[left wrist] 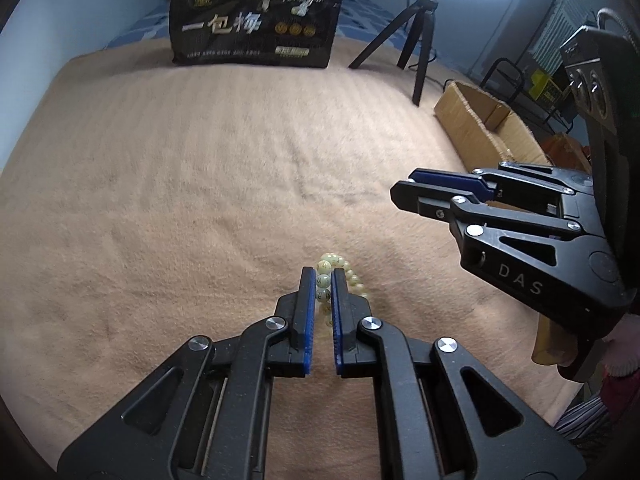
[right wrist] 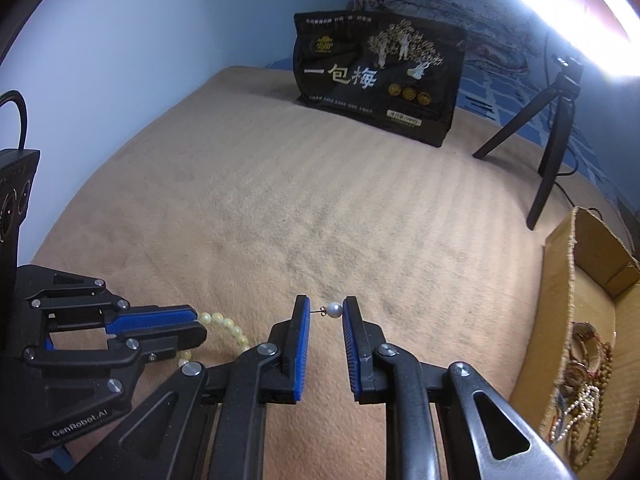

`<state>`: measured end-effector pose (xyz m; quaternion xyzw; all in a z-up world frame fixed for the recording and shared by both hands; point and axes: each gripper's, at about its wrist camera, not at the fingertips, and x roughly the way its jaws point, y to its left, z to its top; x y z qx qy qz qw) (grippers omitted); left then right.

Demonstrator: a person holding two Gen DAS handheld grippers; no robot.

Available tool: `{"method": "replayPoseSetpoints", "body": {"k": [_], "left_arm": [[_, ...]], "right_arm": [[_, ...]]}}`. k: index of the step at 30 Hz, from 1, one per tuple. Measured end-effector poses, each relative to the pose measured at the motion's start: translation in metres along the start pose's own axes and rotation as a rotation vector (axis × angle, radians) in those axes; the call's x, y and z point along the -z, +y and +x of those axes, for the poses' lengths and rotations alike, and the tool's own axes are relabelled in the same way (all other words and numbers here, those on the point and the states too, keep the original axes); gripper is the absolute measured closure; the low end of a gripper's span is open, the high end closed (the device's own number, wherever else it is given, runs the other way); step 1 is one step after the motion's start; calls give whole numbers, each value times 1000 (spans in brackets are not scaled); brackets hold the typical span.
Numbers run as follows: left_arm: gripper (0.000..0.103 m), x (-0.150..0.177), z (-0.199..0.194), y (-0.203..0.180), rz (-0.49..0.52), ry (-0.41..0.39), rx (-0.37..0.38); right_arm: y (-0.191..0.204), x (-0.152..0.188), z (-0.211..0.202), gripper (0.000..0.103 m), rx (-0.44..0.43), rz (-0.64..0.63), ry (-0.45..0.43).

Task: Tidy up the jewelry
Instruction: 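Grasp the cream bead bracelet with the left tool while the right tool grasps the second pearl earring, then carry the bracelet with the left tool while the right tool carries the earring to the box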

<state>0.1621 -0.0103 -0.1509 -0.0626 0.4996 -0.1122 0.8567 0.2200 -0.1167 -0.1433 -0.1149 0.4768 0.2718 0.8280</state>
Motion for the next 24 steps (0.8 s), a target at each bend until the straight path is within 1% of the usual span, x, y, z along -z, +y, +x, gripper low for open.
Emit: {"method": "replayPoseSetpoints", "body": {"k": [4, 13, 19, 24], "left_arm": [[98, 0, -11, -9, 19, -35, 8], [98, -10, -24, -29, 49, -84, 25], [98, -22, -34, -48, 75, -129, 55], [98, -33, -38, -63, 81, -150, 84]], "right_arm": [[-5, 2, -13, 88, 11, 13, -20], [-23, 8, -43, 88, 31, 43, -51], [-41, 14, -65, 88, 52, 71, -69], [-58, 21, -82, 88, 75, 103, -83]]}}
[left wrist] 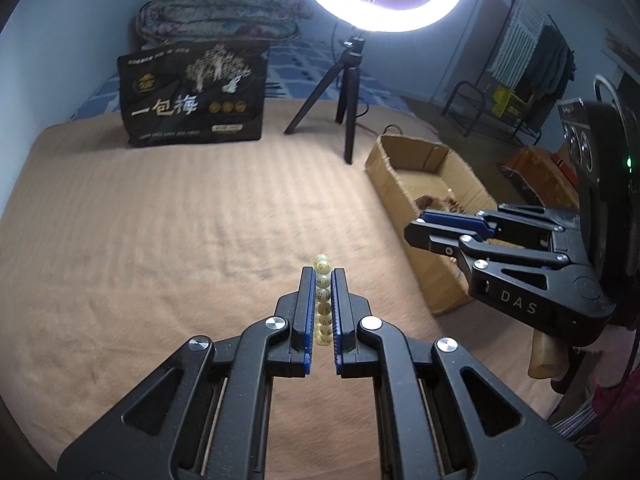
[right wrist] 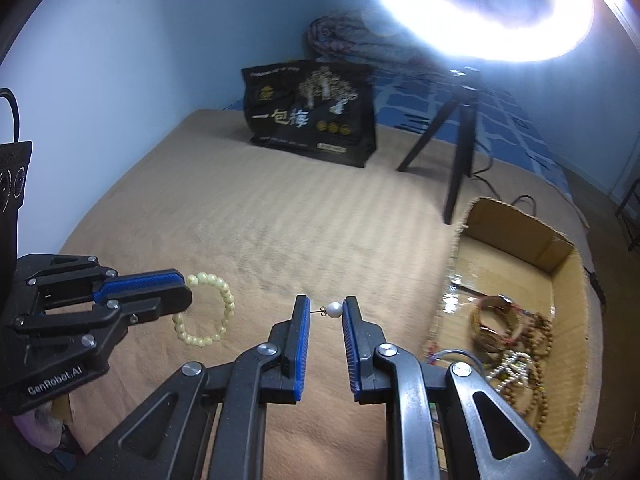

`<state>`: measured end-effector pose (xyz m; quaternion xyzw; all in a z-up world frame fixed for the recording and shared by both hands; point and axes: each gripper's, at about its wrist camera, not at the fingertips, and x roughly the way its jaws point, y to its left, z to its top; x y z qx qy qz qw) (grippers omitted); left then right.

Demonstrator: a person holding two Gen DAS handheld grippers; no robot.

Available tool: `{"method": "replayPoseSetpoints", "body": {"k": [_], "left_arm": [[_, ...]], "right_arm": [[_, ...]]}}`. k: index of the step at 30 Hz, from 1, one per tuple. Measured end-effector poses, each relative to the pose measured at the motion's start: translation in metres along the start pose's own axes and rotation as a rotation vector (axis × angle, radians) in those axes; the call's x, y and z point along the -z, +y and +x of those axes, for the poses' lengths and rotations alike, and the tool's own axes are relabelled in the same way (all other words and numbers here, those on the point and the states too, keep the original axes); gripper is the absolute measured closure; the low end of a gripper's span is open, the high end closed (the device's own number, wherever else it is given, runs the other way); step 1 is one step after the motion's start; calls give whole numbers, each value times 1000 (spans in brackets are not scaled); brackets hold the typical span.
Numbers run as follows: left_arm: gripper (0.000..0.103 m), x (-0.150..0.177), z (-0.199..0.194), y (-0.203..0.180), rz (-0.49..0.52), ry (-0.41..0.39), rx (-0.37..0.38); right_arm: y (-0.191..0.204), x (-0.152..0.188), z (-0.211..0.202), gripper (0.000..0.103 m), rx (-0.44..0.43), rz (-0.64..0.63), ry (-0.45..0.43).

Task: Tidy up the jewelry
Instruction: 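Carry the bracelet with the left tool while the right tool carries the earring to the box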

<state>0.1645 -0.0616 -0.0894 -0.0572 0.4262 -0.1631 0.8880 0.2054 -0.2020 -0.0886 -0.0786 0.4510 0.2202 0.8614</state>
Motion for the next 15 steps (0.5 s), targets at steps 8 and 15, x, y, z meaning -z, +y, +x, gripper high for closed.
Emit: {"method": "replayPoseSetpoints", "body": {"k": [8, 15], "left_arm": [[98, -17, 5, -27, 18, -21, 43], [98, -31, 13, -51, 31, -41, 77]], "right_arm": [[-40, 11, -24, 88, 47, 68, -17], [-74, 21, -42, 88, 81, 131, -31]]}}
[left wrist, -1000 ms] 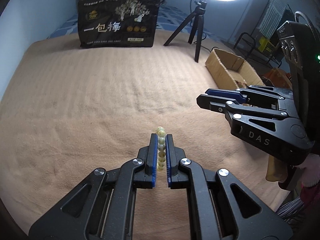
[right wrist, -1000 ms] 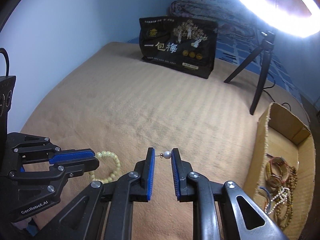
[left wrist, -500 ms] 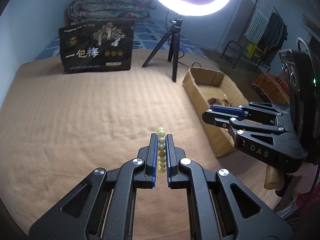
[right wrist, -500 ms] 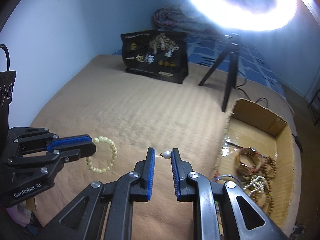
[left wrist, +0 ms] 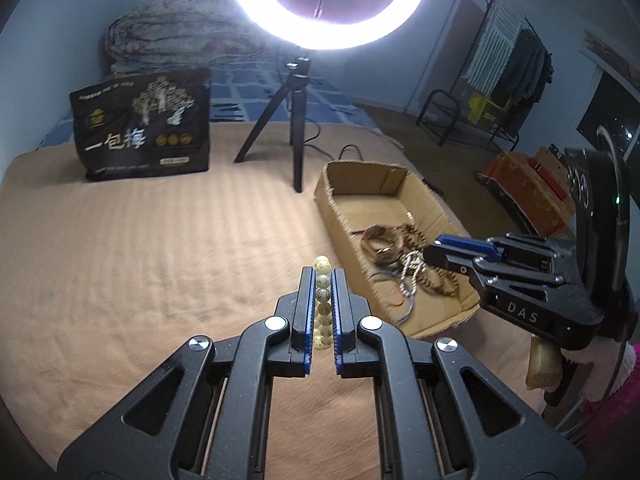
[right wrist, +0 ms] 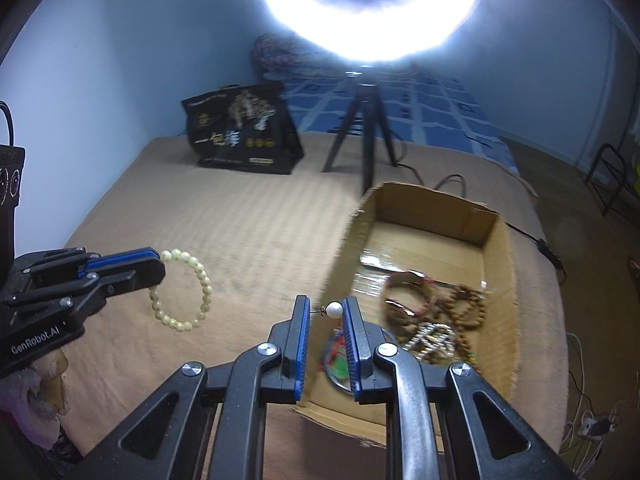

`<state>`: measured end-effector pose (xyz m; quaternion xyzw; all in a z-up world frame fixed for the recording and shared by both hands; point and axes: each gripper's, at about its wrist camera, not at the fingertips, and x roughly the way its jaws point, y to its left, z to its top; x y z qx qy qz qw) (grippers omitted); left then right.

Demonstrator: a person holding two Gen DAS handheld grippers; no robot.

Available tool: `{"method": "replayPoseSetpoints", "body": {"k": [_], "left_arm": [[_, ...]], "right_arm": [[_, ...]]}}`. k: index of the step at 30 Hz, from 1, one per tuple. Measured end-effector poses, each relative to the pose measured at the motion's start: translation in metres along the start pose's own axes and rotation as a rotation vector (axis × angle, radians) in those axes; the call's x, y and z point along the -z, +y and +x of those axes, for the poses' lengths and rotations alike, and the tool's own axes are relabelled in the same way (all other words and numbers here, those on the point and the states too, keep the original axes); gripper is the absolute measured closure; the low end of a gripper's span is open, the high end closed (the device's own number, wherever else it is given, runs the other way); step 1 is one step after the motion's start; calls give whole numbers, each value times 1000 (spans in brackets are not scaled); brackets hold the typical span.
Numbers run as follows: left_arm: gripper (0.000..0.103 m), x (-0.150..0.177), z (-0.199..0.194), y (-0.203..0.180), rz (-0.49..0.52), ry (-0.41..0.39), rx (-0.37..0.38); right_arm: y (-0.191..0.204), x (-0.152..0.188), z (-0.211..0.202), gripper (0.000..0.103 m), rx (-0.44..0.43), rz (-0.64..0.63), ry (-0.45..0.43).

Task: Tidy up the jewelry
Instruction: 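Carry the bracelet with the left tool while the right tool carries the earring to the box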

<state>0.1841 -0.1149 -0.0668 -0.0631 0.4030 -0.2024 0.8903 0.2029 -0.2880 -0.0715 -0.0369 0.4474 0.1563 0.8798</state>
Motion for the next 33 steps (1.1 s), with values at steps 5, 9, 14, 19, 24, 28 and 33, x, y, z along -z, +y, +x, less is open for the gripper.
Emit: {"method": "replayPoseSetpoints", "body": {"k": [5, 9, 14, 19, 24, 28, 33], "left_arm": [[98, -14, 8, -17, 16, -10, 20], [98, -23, 18, -29, 25, -10, 31], [98, -32, 32, -42, 30, -6, 48], [98, -39, 50, -55, 33, 1, 57], [98, -44, 66, -63, 34, 8, 51], [98, -46, 75, -67, 30, 17, 52], [98, -44, 84, -73, 42, 27, 50]], "right_arm": [[-21, 5, -6, 88, 18, 37, -4], [-35, 8, -11, 88, 30, 60, -10], [-49, 9, -14, 88, 42, 82, -13], [-60, 10, -12, 88, 50, 105, -10], [-67, 12, -9, 88, 57, 117, -3], [-72, 13, -5, 88, 61, 127, 4], [-82, 15, 1, 88, 63, 152, 16]]}}
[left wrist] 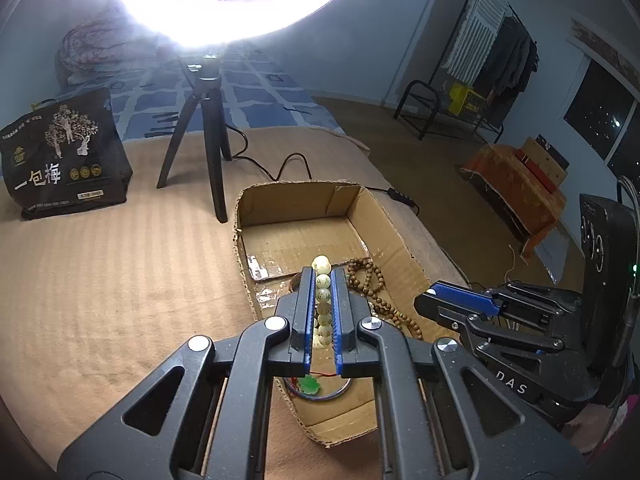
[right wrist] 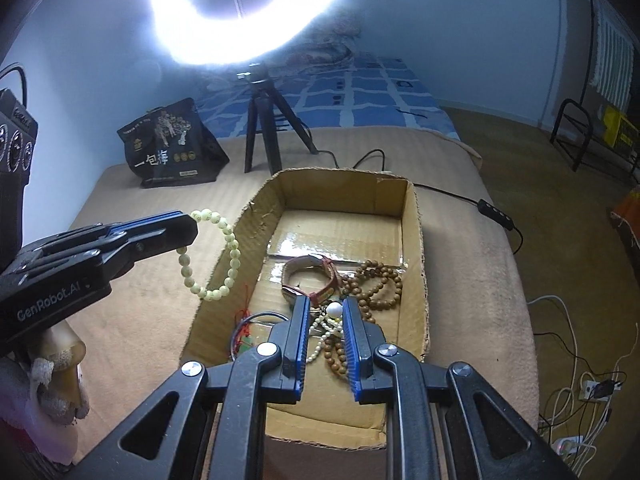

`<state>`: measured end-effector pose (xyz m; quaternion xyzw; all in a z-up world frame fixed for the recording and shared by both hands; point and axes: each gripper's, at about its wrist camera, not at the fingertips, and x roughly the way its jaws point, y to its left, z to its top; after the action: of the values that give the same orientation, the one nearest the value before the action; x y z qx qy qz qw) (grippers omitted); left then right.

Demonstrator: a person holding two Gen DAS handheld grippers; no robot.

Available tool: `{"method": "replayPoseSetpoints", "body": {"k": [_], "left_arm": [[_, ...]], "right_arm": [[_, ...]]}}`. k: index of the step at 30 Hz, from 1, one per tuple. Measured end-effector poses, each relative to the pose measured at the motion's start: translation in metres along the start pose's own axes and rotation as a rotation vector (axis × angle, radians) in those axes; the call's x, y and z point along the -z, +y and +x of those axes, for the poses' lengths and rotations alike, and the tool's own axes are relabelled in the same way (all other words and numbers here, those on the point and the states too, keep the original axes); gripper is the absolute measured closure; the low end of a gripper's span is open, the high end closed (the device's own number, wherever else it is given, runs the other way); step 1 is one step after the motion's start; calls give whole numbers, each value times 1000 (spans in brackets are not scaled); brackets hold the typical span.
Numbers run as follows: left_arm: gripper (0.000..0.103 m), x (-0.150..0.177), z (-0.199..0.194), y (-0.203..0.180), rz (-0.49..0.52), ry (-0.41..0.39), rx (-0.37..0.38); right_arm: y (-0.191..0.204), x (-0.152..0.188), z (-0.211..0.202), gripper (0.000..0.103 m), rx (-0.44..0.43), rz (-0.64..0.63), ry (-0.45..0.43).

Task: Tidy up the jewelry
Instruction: 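Carry the bracelet with the left tool while the right tool carries the earring to the box, then open the left tool releasing the bracelet into the box while the right tool releases the earring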

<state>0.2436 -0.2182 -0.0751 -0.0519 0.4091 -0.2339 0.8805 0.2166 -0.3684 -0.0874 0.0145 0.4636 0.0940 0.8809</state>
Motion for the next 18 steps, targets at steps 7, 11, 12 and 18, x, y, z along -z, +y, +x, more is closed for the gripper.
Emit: {"method": "replayPoseSetpoints", "body": {"k": [7, 11, 12, 18], "left_arm": [[98, -1, 10, -3, 5, 18, -5], [98, -1, 12, -5, 12, 18, -7], [98, -1, 12, -5, 14, 19, -9], [98, -1, 13, -7, 20, 17, -16]], "right_arm": [[-7, 1, 7, 88, -6, 21, 17], [-6, 2, 9, 88, -11, 24, 24], [-6, 2, 9, 88, -12, 23, 25], [-3, 2, 10, 87, -15, 12, 29]]}}
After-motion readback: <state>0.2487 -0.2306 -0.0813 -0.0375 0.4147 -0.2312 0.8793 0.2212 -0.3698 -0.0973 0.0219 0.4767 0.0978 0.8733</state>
